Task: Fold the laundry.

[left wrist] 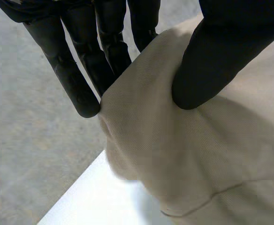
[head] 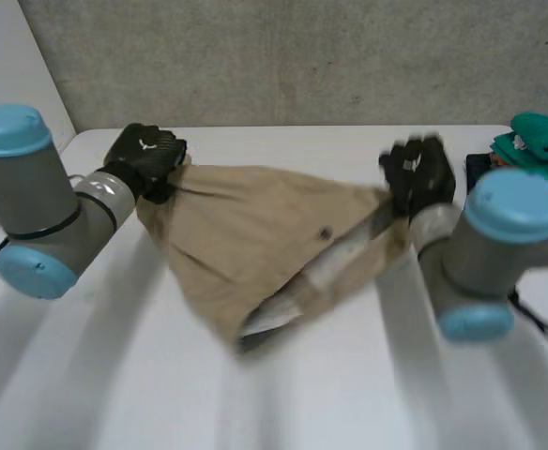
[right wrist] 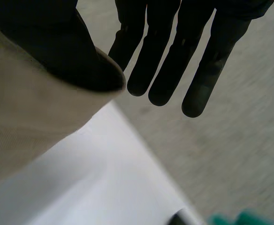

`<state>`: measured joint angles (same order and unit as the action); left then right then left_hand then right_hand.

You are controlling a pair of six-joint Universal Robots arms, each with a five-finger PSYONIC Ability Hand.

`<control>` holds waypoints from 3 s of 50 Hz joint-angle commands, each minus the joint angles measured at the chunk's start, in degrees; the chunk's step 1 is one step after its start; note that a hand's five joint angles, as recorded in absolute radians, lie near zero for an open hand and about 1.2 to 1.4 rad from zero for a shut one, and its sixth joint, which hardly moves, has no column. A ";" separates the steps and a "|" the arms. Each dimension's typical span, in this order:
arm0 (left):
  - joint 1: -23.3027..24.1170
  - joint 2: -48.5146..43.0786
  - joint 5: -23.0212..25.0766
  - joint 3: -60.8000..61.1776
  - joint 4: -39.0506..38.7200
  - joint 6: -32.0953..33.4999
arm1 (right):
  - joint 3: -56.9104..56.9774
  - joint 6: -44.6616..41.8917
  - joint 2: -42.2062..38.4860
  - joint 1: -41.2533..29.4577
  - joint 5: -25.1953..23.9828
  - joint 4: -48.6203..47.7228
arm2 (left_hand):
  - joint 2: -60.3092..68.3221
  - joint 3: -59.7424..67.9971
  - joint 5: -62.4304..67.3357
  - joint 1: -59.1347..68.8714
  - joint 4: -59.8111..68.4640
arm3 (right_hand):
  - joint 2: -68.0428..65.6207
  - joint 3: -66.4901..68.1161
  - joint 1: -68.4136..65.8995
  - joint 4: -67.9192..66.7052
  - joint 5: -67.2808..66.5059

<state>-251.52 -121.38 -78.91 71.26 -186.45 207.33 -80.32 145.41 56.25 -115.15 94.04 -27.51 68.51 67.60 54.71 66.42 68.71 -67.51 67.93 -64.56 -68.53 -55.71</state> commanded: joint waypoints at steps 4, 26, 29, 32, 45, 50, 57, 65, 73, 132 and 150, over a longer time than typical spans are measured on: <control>10.77 11.43 -11.78 17.59 -2.86 -3.59 | 28.80 6.80 -17.39 4.75 -15.72 -1.58 | 11.49 12.40 15.29 13.58 11.29 | -12.49 12.07 -15.44 -11.47 -14.29; 5.43 18.19 -13.48 20.06 -1.55 -10.97 | 20.91 17.18 -0.28 7.74 -6.51 23.78 | -56.61 -55.70 -52.82 -54.53 -56.82 | 57.51 -57.93 54.56 58.53 55.71; -0.89 21.18 -5.05 20.41 0.38 -12.03 | 18.62 19.02 6.32 7.48 -5.01 36.44 | -56.61 -55.70 -52.82 -54.53 -56.82 | 57.51 -57.93 54.56 58.53 55.71; -6.52 20.58 4.26 19.71 3.11 -12.47 | 14.94 22.71 10.89 5.64 -5.97 46.03 | -56.45 -55.53 -52.65 -54.36 -56.65 | 57.51 -57.93 54.56 58.53 55.71; -16.20 -0.25 16.59 11.01 9.17 -4.22 | -3.70 28.34 11.70 -10.09 -6.34 40.44 | -52.08 -51.17 -48.28 -49.99 -52.28 | 57.51 -57.93 54.56 58.53 55.71; -14.62 -4.38 18.97 9.08 9.00 -1.57 | -4.32 28.08 5.11 -14.49 2.00 30.60 | -48.88 -47.97 -45.09 -46.80 -49.09 | 54.65 -55.07 51.70 55.67 52.85; -10.40 -7.55 17.83 8.11 4.09 -2.54 | -1.51 22.03 -2.45 -16.69 10.81 21.80 | -44.51 -43.60 -40.72 -42.43 -44.72 | 49.61 -50.03 46.66 50.63 47.81; -6.88 -10.54 12.38 6.61 -2.86 -2.63 | 0.68 17.18 -6.32 -15.81 11.07 18.81 | 1.50 2.41 5.30 3.59 1.30 | 6.15 -6.57 3.20 7.17 4.35; -6.09 1.92 3.07 9.94 -4.36 -3.86 | 1.21 16.92 4.38 -12.92 12.04 20.74 | 11.49 12.40 15.29 13.58 11.29 | -12.49 12.07 -15.44 -11.47 -14.29; -3.63 2.82 -0.46 1.94 -14.29 -11.69 | 26.63 10.59 -9.40 -0.52 -6.85 5.00 | 11.49 12.40 15.29 13.58 11.29 | -12.49 12.07 -15.44 -11.47 -14.29; -2.75 4.73 -2.92 23.91 -15.44 0.89 | 9.40 9.88 -8.71 -1.22 -5.27 20.65 | -42.97 -42.06 -39.18 -40.89 -43.18 | -12.49 12.07 -15.44 -11.47 -14.29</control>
<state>-254.40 -123.15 -81.62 90.79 -202.08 207.87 -67.85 152.61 43.51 -116.88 88.63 -11.38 28.54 29.03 18.23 27.07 28.43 -67.29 68.20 -62.80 -68.69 -57.59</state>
